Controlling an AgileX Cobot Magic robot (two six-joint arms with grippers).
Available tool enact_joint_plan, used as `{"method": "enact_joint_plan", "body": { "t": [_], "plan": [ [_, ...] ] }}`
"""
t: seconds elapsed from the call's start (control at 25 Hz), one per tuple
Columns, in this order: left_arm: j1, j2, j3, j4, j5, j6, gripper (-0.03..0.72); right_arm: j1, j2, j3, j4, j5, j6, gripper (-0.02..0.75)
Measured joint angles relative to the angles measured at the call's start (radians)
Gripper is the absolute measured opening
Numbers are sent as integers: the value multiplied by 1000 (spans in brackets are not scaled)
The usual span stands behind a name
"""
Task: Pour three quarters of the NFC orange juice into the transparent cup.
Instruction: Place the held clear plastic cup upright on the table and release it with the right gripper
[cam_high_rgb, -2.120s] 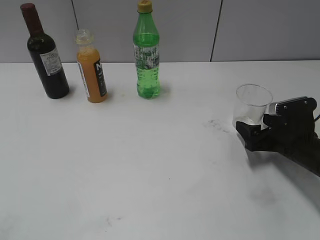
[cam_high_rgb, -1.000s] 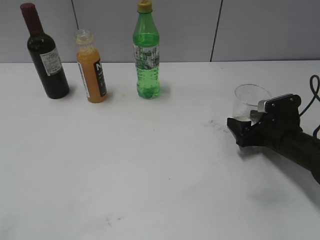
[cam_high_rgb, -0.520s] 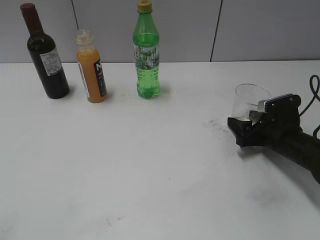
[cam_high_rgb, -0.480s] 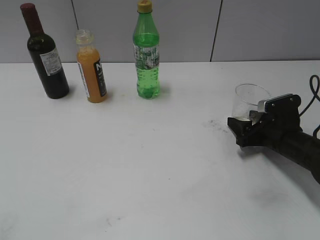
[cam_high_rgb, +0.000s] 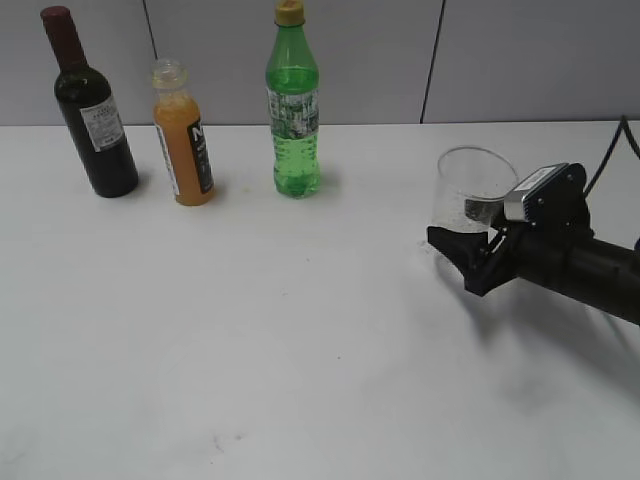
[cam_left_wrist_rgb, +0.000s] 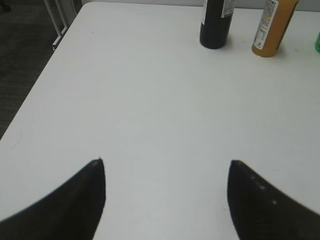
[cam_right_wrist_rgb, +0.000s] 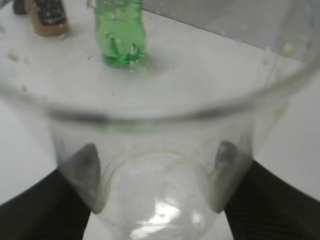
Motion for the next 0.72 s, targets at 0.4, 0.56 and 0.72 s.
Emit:
{"method": "enact_joint_plan", "body": {
  "t": [0.4, 0.56, 0.72],
  "plan": [
    [0, 0, 0, 0, 0, 0, 584, 127, -14, -33, -250, 0, 113, 538],
    [0, 0, 0, 0, 0, 0, 584, 264, -14, -86, -256, 0, 117, 538],
    [0, 0, 0, 0, 0, 0, 584, 384, -14, -160, -208, 0, 122, 538]
  ]
}}
